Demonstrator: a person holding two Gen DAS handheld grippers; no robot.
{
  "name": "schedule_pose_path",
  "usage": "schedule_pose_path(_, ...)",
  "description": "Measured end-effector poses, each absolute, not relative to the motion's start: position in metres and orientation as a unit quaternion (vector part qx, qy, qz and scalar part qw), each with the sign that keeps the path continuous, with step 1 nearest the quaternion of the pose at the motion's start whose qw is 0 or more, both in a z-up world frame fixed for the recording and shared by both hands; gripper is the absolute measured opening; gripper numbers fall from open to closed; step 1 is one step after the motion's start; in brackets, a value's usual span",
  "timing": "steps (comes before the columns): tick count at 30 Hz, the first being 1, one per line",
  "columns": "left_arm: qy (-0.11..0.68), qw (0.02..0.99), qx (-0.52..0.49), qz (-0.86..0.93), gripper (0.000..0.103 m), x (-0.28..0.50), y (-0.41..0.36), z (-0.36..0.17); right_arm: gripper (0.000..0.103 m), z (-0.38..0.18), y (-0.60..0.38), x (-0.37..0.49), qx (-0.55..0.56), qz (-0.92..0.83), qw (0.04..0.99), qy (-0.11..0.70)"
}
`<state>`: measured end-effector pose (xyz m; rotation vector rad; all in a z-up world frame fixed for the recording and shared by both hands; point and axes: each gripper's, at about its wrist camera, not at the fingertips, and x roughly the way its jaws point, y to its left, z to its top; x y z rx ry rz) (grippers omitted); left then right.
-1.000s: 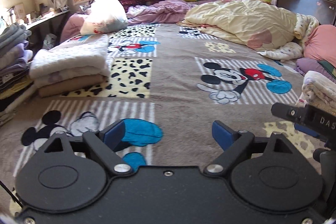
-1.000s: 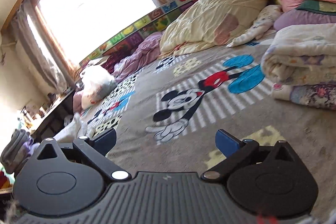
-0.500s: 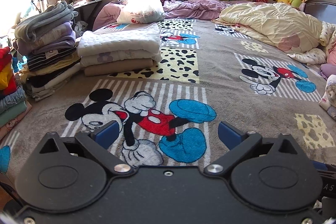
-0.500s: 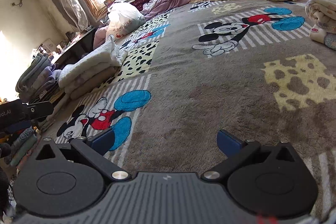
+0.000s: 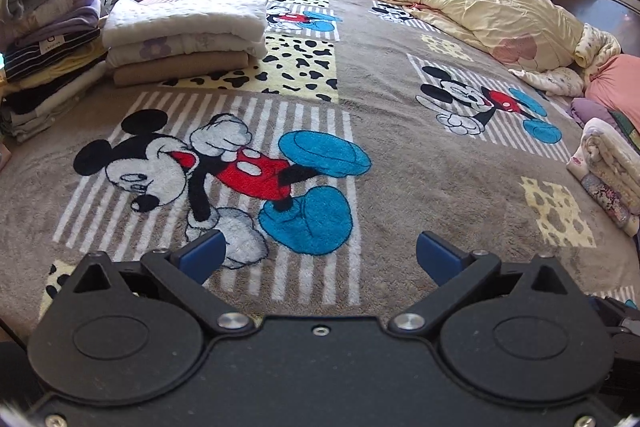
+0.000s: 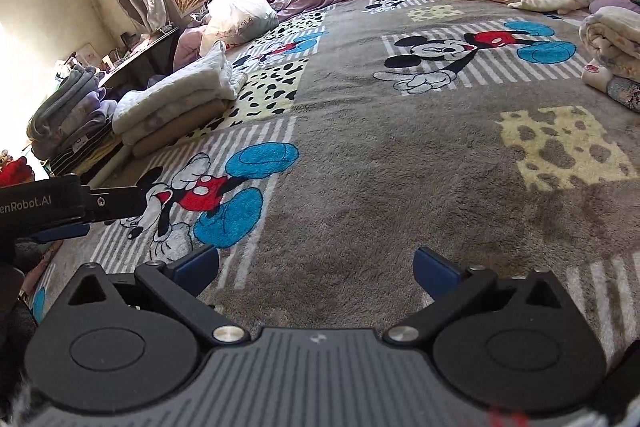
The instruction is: Fold clothes
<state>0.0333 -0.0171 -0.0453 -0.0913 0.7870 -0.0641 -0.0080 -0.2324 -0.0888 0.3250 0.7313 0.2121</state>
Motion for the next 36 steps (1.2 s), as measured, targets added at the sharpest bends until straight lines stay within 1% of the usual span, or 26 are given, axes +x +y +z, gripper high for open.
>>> schedule_pose_path(5, 0.391, 0.918, -0.051, -0.032, 0.103, 0.038, -0.012, -0.056, 0.103, -0.081, -0.219, -0.010, 0.133, 0.101, 0.919, 0.357)
schedule_pose_path(11, 0.388, 0.919, -0.053, -0.036, 0.102, 0.037, -0.008, -0.056, 0.103, -0.075, -0.208, -0.010, 0.110, 0.090, 0.922, 0.360)
schedule_pose_path(30, 0.392, 0.917, -0.055, -0.036, 0.102, 0.044, -0.004, -0.061, 0.103, -0.076, -0.201, -0.002, 0.105, 0.091, 0.920, 0.367)
schedule_pose_path(36, 0.382, 0.922, -0.047, -0.028, 0.102, 0.042, -0.004, -0.062, 0.103, -0.077, -0.200, -0.002, 0.107, 0.090, 0.919, 0.370)
